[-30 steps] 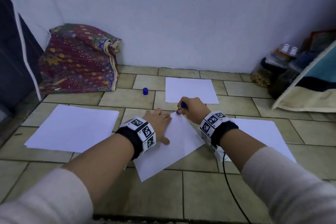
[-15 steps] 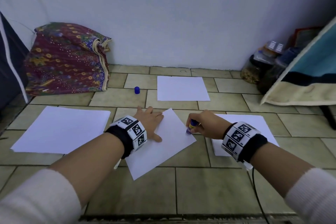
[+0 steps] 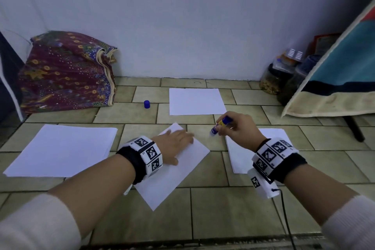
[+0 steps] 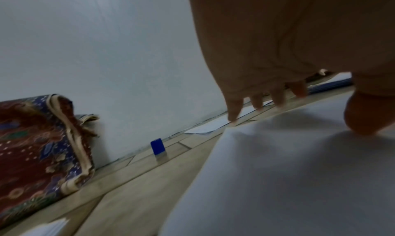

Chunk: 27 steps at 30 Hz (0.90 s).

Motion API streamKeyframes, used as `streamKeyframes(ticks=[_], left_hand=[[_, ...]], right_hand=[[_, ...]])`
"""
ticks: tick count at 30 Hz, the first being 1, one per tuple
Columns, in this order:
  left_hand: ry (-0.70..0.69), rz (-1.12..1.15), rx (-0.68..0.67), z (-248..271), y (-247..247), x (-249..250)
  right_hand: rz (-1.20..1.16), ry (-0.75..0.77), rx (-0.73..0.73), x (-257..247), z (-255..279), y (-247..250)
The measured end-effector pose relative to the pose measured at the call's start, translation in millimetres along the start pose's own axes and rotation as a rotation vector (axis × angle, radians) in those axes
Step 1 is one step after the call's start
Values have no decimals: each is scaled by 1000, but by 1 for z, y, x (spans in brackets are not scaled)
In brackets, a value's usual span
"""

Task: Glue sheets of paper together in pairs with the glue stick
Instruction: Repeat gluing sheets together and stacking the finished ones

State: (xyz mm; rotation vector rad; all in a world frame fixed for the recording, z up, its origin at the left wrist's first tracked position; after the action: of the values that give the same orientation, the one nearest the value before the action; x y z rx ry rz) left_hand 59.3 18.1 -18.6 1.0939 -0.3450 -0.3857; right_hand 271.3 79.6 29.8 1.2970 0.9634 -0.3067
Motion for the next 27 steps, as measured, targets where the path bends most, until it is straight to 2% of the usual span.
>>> streamKeyframes(ticks=[2, 4, 10, 16, 21, 27], left_hand=[[-7, 50, -21, 2, -1, -2], [18, 4, -18, 5, -1, -7], [188, -8, 38, 14, -7, -24], [324, 199, 59, 14, -15, -35], [367, 162, 3, 8, -12, -36], [390, 161, -5, 6, -12, -38]], right_hand=[[22, -14, 21, 0, -1, -4], [42, -32, 5, 1, -2, -10], [78, -64, -18, -3, -16, -38], [116, -42, -12, -22, -42, -71], [57, -43, 15, -36, -66, -92], [115, -94, -49, -38, -84, -109]])
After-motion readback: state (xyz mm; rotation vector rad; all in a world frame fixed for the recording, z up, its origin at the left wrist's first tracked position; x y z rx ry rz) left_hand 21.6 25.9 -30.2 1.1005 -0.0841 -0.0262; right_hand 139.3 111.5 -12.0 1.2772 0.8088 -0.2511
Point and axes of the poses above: each hand's wrist, its own z-axis away from the middle knuckle, its own y-axis out of the back of the hand, x = y × z, the point moved 2 cm from there along -z, towards the middle knuckle, and after that the axes turned 5 degrees about -y, right-handed, at the moved point
